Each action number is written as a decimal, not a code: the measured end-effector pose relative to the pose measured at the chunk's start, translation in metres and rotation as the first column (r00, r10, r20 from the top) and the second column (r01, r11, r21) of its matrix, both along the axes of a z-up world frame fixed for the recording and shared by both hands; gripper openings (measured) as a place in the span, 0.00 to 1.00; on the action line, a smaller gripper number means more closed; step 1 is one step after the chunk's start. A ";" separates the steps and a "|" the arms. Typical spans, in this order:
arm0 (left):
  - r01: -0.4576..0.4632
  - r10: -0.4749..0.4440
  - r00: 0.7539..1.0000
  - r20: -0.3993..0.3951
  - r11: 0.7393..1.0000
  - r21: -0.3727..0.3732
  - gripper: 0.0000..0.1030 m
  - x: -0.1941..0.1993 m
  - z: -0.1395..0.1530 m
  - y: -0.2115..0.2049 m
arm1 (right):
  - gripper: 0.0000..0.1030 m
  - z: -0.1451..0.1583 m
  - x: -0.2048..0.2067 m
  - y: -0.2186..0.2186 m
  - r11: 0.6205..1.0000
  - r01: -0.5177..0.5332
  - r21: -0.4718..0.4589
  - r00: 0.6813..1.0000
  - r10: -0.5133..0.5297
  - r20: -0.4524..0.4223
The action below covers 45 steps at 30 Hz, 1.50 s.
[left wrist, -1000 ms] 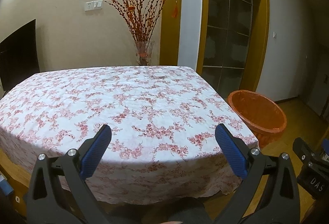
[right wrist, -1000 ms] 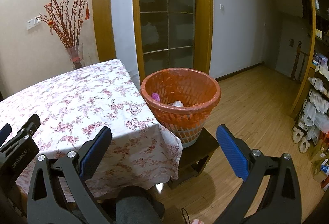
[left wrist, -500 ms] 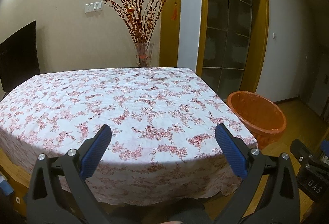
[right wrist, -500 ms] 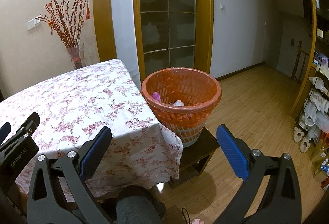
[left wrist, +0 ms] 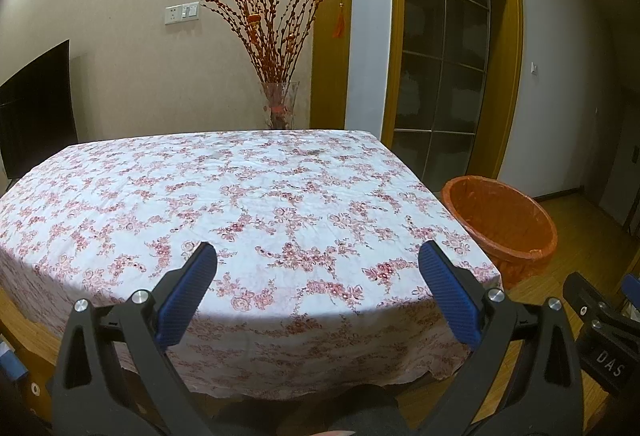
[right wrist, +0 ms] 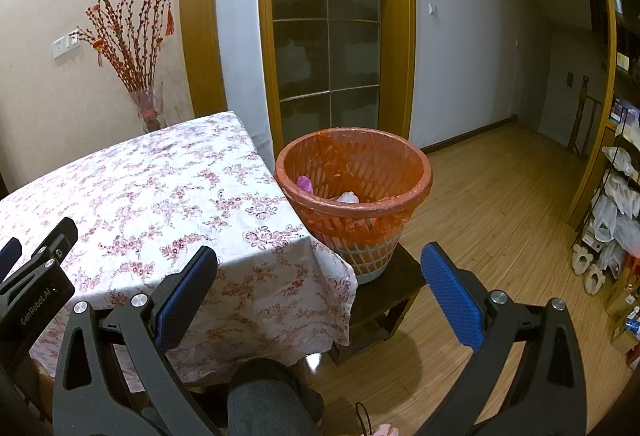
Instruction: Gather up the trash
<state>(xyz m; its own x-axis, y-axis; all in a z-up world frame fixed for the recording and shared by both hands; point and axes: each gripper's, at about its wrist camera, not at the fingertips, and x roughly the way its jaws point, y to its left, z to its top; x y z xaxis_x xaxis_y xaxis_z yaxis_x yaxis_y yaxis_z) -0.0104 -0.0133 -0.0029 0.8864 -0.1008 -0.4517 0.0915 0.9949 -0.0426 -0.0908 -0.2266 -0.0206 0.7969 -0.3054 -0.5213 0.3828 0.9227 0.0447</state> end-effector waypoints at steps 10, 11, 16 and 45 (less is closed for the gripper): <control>0.002 -0.002 1.000 -0.002 1.000 -0.001 0.96 -0.001 -0.002 0.000 | 0.98 0.000 0.000 0.000 1.000 0.000 0.000 1.000 0.000 0.000; 0.002 -0.002 1.000 -0.002 1.000 0.000 0.96 -0.001 -0.002 0.000 | 0.98 0.000 0.000 0.000 1.000 0.000 0.000 1.000 0.000 0.000; 0.001 -0.001 1.000 -0.003 1.000 0.000 0.96 -0.001 -0.002 -0.001 | 0.98 0.000 0.000 -0.001 1.000 0.000 0.000 1.000 0.000 0.000; 0.003 -0.003 1.000 -0.004 1.000 0.000 0.96 -0.001 -0.002 -0.001 | 0.98 0.000 0.000 -0.002 1.000 -0.002 0.001 1.000 0.002 -0.001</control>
